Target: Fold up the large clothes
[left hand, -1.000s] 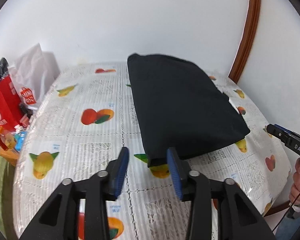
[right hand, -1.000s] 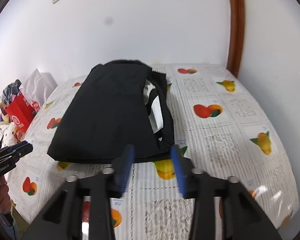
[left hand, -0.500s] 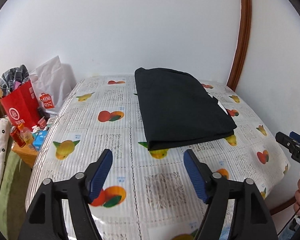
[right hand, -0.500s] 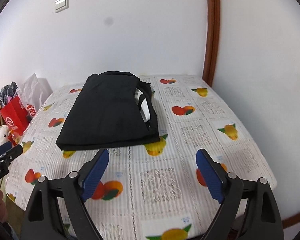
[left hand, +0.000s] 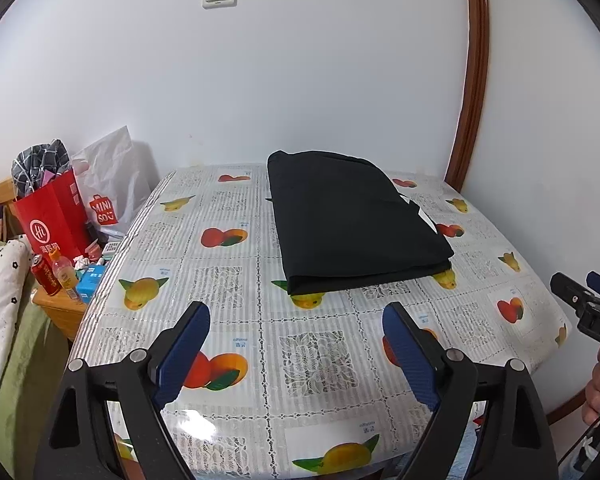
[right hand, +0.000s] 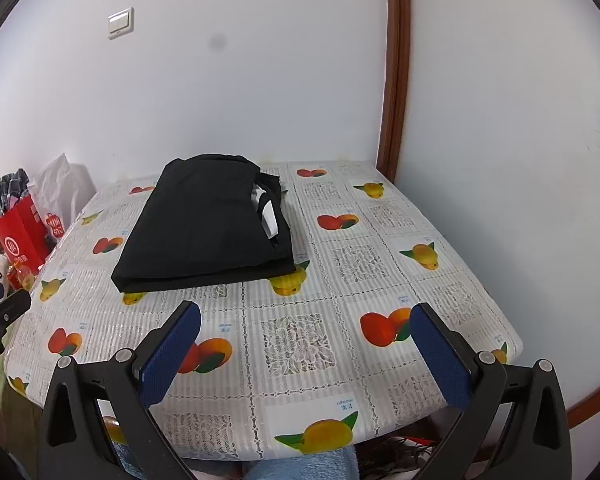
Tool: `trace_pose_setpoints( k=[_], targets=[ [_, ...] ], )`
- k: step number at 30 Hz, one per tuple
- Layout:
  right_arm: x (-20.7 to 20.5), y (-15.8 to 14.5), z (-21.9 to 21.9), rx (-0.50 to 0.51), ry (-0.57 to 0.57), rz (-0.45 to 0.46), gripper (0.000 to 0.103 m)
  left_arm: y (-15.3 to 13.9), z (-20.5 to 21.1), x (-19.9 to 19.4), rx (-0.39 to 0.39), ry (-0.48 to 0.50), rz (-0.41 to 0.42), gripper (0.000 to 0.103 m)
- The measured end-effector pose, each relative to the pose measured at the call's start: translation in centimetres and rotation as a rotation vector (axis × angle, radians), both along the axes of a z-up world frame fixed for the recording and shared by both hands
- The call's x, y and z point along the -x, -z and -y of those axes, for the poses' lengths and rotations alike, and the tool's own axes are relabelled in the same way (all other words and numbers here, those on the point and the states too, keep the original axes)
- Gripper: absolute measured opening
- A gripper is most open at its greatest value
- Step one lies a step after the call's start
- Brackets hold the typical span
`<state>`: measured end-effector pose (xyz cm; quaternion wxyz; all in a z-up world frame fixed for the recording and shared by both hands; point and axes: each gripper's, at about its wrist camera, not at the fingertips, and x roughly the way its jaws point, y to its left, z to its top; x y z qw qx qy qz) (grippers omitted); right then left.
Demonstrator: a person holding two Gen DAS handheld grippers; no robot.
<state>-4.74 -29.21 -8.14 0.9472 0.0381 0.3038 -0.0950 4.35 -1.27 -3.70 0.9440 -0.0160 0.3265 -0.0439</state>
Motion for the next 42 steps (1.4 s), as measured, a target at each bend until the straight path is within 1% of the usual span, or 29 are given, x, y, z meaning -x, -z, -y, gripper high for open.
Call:
trace_pose_setpoints(
  k=[23,42],
  targets=[
    [0.31,0.22,-0.09,0.01,0.021,-0.005,0.103,-0.35,0.44,0.43,-0.011,-0.005,0.01,0.09],
    [0.74,0.06,-0.41,0.019,0.009,0.005,0.103,-0.53,0.26,0.69,-0.031,-0.032,0.022,0.09]
  ],
)
